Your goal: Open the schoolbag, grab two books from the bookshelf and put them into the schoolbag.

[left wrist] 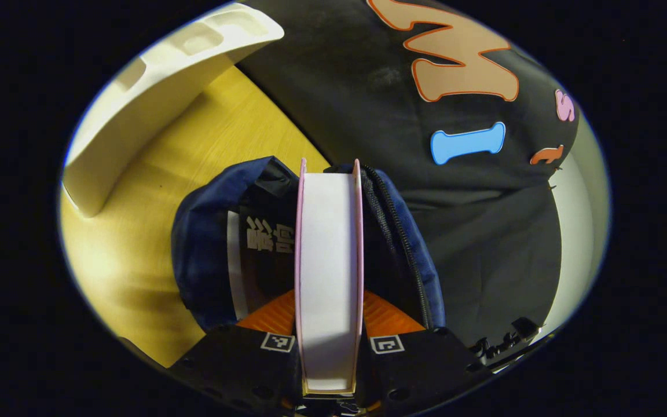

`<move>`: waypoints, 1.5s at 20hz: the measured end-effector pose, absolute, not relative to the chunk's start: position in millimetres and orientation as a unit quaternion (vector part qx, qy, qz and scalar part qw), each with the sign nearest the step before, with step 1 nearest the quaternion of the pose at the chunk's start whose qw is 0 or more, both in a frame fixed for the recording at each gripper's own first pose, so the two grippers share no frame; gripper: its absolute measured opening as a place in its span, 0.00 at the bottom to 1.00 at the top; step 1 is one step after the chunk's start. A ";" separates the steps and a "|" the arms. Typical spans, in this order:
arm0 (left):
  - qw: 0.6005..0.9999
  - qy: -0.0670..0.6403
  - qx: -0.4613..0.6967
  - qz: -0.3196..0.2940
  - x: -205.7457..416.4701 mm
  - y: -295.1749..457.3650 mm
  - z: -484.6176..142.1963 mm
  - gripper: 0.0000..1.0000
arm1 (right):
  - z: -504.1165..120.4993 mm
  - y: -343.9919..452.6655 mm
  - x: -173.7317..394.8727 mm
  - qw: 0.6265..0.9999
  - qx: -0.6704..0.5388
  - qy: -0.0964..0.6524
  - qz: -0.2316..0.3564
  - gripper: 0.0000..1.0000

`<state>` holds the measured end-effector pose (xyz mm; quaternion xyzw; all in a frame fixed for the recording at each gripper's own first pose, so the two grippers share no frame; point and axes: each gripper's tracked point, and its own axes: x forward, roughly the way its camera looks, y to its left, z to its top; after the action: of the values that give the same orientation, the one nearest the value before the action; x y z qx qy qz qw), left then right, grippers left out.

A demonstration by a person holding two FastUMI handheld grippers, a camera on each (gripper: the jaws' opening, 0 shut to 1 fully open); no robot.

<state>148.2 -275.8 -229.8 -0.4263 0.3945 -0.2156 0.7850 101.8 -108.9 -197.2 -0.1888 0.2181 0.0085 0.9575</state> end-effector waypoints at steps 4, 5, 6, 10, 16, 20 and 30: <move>0.771 0.392 -0.448 -0.225 151.0 -284.8 -242.9 0.35 | -198.0 -110.2 98.9 0.956 -0.191 0.221 0.010 0.03; 0.768 0.392 -0.454 -0.226 153.4 -288.3 -247.4 0.35 | -198.5 -110.8 98.3 0.956 -0.192 0.220 0.010 0.03; 0.764 0.390 -0.461 -0.226 155.6 -291.2 -250.4 0.35 | -198.2 -110.4 98.5 0.956 -0.194 0.219 0.011 0.03; 0.747 0.391 -0.487 -0.227 169.7 -308.1 -260.2 0.35 | -199.7 -108.2 97.1 0.954 -0.204 0.218 0.017 0.03; 0.738 0.397 -0.495 -0.229 183.6 -333.3 -286.0 0.36 | -200.4 -106.1 99.2 0.954 -0.206 0.217 0.019 0.03; 0.748 0.398 -0.484 -0.217 186.0 -333.8 -293.8 0.36 | -201.4 -106.7 101.2 0.954 -0.205 0.217 0.017 0.02; 0.813 0.408 -0.381 -0.168 163.2 -282.4 -289.4 0.76 | -205.4 -107.9 100.7 0.956 -0.188 0.223 0.021 0.02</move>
<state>163.2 -282.4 -289.4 -0.3807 0.4077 -0.1683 0.8127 100.7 -107.9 -205.4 -0.1883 0.2234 0.0209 0.9562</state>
